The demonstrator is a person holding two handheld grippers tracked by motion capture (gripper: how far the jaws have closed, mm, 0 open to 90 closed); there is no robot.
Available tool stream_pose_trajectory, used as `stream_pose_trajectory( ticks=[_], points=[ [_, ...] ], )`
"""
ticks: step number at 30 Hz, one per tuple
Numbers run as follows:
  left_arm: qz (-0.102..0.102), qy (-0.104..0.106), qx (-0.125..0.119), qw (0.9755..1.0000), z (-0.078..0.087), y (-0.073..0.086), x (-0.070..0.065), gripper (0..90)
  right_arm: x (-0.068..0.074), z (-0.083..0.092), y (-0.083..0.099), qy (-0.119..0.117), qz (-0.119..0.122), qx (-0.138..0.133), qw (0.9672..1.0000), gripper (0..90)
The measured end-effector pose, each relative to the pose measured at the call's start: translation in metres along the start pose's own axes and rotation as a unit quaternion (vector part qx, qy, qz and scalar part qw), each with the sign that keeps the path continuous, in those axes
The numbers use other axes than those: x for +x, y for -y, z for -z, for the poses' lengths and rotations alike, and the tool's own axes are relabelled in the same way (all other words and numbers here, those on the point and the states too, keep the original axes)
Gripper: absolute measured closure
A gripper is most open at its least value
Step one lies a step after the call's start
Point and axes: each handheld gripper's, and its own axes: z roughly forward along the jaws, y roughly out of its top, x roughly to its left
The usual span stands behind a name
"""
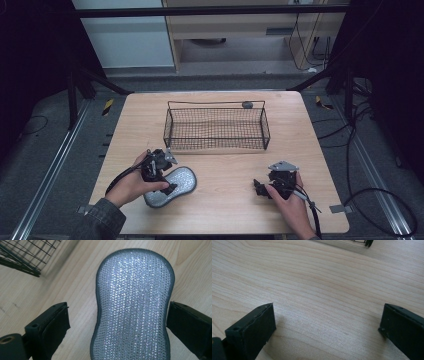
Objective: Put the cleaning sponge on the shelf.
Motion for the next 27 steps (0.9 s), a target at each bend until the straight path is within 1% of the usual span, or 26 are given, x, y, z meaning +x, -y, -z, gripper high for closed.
stream_pose_trajectory(
  ticks=[2, 3, 4, 6, 12, 13, 16, 17, 18, 19, 21, 23, 27],
  points=[
    [-0.002, 0.003, 0.004, 1.0000, -0.002, 0.000, -0.001, 4.0, 0.000, 0.000, 0.000, 0.000, 0.000, 0.000, 1.0000, 0.3],
    [0.000, 0.011, 0.013, 0.9999, -0.006, 0.002, -0.002, 4.3, 0.000, 0.000, 0.000, 0.000, 0.000, 0.000, 1.0000, 0.4],
    [0.000, 0.011, 0.013, 0.9999, -0.006, 0.002, -0.002, 4.3, 0.000, 0.000, 0.000, 0.000, 0.000, 0.000, 1.0000, 0.4],
    [0.003, 0.020, 0.021, 0.9996, -0.011, 0.003, -0.004, 4.4, 0.000, 0.000, 0.000, 0.000, -0.001, 0.000, 1.0000, 0.4],
    [-0.005, 0.024, 0.019, 0.9995, -0.016, 0.001, -0.007, 3.9, 0.000, 0.000, 0.000, 0.001, 0.000, 0.000, 1.0000, 0.3],
    [-0.007, 0.026, 0.022, 0.9994, -0.017, 0.002, -0.008, 4.0, 0.000, 0.000, 0.000, 0.001, 0.000, 0.000, 1.0000, 0.4],
    [-0.007, 0.028, 0.025, 0.9993, -0.020, 0.004, -0.008, 3.9, 0.000, 0.000, 0.000, 0.001, 0.000, 0.000, 1.0000, 0.4],
    [-0.008, 0.028, 0.030, 0.9991, -0.023, 0.005, -0.009, 4.0, 0.000, 0.000, 0.000, 0.001, 0.000, 0.000, 1.0000, 0.4],
    [-0.008, 0.028, 0.030, 0.9991, -0.023, 0.005, -0.009, 3.9, 0.000, 0.000, 0.000, 0.001, 0.000, 0.000, 1.0000, 0.3],
    [-0.015, 0.028, 0.042, 0.9986, -0.025, 0.006, -0.010, 4.1, 0.000, 0.000, 0.000, 0.000, 0.001, 0.000, 1.0000, 0.3],
    [-0.016, 0.029, 0.039, 0.9987, -0.025, 0.007, -0.010, 4.2, 0.000, 0.000, 0.000, 0.000, 0.000, -0.001, 1.0000, 0.3],
    [-0.013, 0.035, 0.034, 0.9987, -0.024, 0.007, -0.009, 3.9, 0.000, 0.000, 0.000, 0.000, 0.000, -0.001, 1.0000, 0.4],
    [-0.009, 0.035, 0.035, 0.9987, -0.026, 0.007, -0.007, 3.6, 0.000, 0.000, 0.000, 0.000, 0.000, 0.000, 1.0000, 0.4]
  ],
)
